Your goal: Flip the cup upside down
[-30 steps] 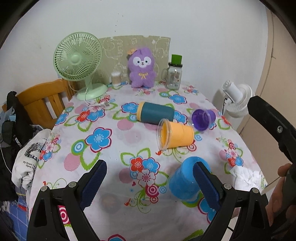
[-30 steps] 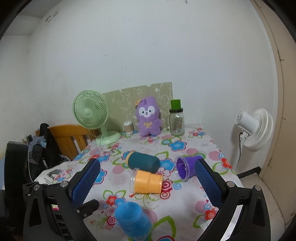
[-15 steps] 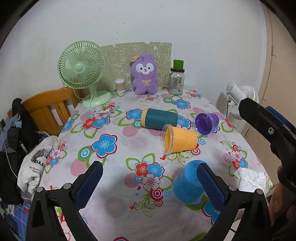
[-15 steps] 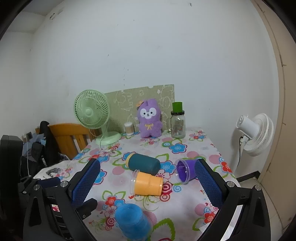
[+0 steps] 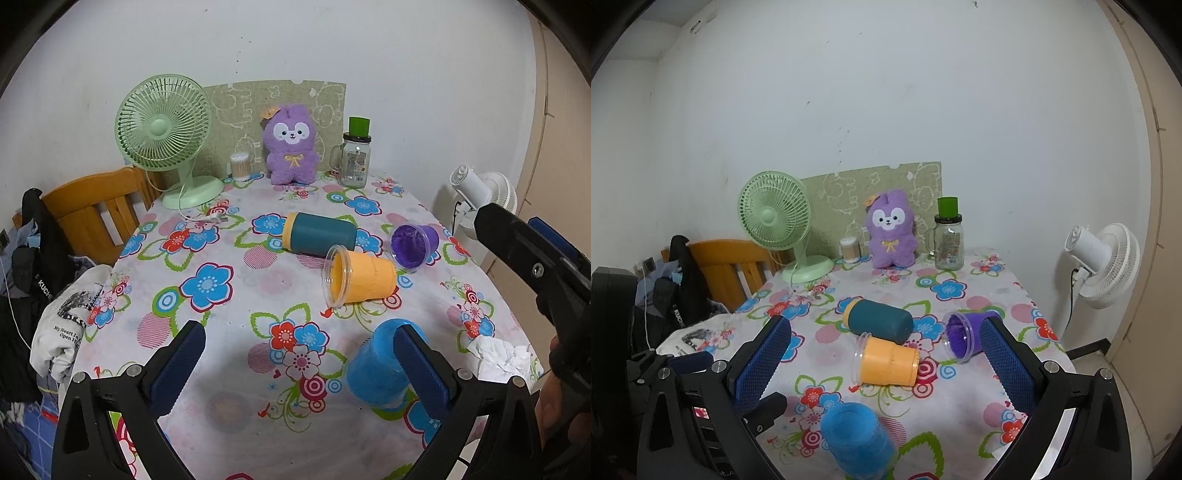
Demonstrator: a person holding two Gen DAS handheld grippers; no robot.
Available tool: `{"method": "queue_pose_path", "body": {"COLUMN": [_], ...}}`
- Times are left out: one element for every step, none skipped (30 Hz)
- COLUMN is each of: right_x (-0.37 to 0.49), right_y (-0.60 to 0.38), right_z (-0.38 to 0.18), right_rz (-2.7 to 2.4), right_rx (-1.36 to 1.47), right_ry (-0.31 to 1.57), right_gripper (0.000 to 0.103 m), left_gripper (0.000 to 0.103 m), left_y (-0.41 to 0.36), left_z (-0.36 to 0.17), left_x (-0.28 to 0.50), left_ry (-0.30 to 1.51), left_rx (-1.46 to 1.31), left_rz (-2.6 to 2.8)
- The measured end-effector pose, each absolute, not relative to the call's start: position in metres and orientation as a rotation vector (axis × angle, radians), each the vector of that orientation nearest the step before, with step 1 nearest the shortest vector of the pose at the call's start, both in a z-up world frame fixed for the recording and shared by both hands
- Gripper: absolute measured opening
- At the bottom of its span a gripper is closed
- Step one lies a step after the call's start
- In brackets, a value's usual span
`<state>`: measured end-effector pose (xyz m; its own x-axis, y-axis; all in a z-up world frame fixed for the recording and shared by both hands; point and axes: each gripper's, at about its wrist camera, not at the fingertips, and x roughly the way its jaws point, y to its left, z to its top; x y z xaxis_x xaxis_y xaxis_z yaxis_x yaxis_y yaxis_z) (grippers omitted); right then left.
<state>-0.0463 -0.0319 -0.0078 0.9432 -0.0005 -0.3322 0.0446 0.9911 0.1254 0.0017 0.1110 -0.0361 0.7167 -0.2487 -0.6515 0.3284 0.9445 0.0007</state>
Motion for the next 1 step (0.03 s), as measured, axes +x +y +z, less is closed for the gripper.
{"method": "queue_pose_path", "body": {"right_x": [-0.0462], "right_y": [-0.0318], "right_z": [-0.0080], "right_rz": [-0.022], "right_rx": [0.131], "right_ry": [0.338], "right_gripper": [0.103], "left_gripper": [0.103], "left_y": [0.1108], "left_z": [-0.0368], "left_x": [0.0026], "left_ry": [0.704], "left_rx": [0.119], "left_rz": [-0.319]}}
